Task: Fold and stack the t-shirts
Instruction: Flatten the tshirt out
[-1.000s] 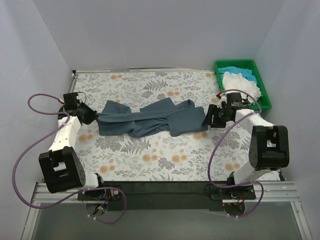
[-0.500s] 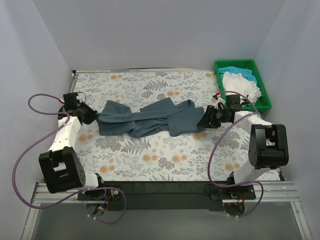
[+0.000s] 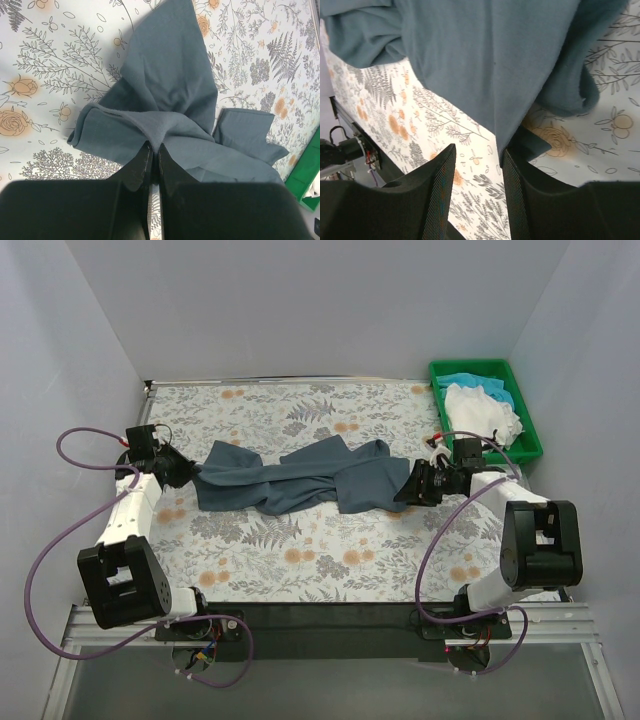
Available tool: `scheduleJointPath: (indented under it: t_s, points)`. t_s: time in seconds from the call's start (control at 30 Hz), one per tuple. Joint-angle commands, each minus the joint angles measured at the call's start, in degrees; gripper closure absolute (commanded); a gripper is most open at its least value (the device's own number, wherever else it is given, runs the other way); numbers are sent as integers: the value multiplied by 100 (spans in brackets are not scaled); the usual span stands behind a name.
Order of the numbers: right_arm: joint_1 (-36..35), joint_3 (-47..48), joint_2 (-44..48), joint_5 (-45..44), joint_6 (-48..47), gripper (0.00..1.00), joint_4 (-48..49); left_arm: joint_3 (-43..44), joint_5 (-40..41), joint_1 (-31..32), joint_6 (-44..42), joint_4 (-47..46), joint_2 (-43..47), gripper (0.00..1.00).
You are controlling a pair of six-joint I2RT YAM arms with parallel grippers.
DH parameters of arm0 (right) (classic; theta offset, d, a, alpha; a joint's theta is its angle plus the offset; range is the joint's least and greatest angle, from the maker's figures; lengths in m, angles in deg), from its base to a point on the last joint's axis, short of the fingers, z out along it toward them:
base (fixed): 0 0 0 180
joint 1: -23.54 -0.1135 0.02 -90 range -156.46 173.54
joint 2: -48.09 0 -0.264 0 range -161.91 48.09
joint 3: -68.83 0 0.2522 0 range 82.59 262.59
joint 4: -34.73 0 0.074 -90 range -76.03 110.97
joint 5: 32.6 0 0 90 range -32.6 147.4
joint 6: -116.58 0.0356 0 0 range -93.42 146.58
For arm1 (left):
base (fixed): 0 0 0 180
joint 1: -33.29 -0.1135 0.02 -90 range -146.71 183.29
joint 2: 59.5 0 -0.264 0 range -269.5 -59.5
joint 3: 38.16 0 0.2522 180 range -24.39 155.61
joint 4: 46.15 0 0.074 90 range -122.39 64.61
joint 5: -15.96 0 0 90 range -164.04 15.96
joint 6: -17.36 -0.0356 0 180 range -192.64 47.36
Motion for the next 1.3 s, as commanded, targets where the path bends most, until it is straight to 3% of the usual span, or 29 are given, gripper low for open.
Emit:
scheduleJointPath:
  t_s: [0.0, 0.53, 0.8, 1.03, 1.13, 1.27]
  points:
    - [-13, 38, -128, -316, -235, 59, -18, -44, -86, 42, -18, -67, 217, 100]
    - [-22, -225, -436, -422, -613, 55, 430, -194, -34, 43, -80, -191, 243, 100]
    - [-22, -366, -453, -440, -657, 60, 483, -159, -34, 51, -80, -199, 217, 100]
    - [-22, -471, -296, -396, -569, 78, 457, -124, 10, 51, -71, -156, 279, 100]
    - [-31, -506, -85, -335, -482, 92, 422, 51, -16, 51, -71, -33, 296, 100]
    - [-22, -174, 284, -255, -324, 99, 247, 377, 10, 42, -36, 152, 314, 100]
